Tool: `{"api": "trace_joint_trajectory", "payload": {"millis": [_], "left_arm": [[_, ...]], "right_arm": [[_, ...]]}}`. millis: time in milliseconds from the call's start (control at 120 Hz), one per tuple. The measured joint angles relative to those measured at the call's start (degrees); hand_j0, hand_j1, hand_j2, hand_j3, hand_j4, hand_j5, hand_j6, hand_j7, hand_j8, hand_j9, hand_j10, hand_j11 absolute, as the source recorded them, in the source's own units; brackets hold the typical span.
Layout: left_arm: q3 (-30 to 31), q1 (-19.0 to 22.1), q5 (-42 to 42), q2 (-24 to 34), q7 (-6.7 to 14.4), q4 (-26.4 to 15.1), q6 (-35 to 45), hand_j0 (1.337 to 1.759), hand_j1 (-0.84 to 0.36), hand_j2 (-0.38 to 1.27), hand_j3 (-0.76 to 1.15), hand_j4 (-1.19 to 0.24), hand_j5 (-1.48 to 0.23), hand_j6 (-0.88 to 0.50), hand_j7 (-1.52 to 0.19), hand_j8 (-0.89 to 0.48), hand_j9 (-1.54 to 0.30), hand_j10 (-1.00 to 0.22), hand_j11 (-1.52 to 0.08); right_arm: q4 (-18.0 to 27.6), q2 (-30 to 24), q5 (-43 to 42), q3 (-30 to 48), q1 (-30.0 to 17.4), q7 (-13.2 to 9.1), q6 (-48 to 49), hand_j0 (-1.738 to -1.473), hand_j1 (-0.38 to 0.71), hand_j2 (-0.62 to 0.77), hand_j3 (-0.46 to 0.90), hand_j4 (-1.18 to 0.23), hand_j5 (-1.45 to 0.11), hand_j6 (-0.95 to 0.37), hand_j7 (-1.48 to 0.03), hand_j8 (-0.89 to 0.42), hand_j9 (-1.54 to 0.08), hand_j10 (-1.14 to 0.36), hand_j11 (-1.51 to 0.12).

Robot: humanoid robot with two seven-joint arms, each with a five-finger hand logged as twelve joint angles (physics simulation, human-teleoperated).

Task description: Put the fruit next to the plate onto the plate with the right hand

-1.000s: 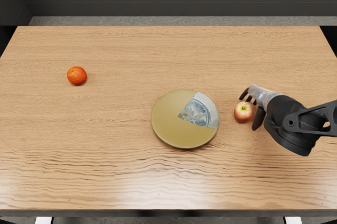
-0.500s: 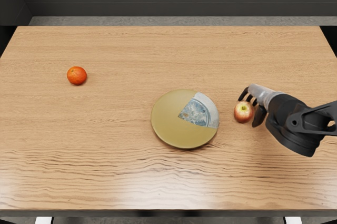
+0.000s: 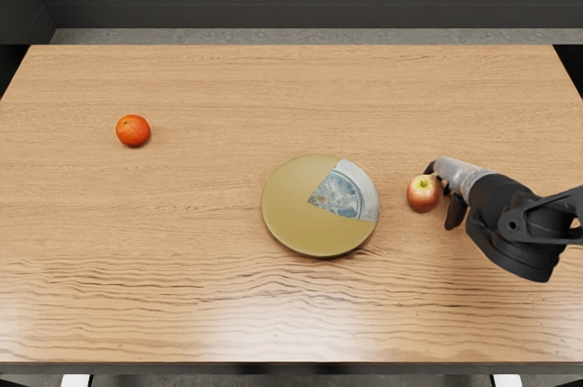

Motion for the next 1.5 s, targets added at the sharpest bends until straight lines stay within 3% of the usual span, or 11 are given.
{"api": "trace_joint_trajectory", "payload": {"millis": [967,1500], "left_arm": [[-0.01,0.0,0.01,0.0,-0.01,0.0,0.0,1.658,0.35,0.0,0.0,0.0,0.0,0.0,0.0,0.0,0.0,0.0,0.0],[-0.02,0.0,0.02,0.0,-0.01,0.0,-0.01,1.658,0.35,0.0,0.0,0.0,0.0,0.0,0.0,0.0,0.0,0.0,0.0]], "right_arm": [[-2.73,3.49,0.34,-0.08,0.81,-0.23,-0.08,-1.658,0.11,-0.08,0.0,-0.38,-0.5,-0.38,-0.5,-0.38,-0.5,-0.38,-0.5],[-3.16,5.05,0.43,-0.19,0.94,-0.23,-0.08,-1.658,0.18,-0.08,0.0,-0.45,-0.59,-0.45,-0.58,-0.45,-0.59,-0.45,-0.59]]}}
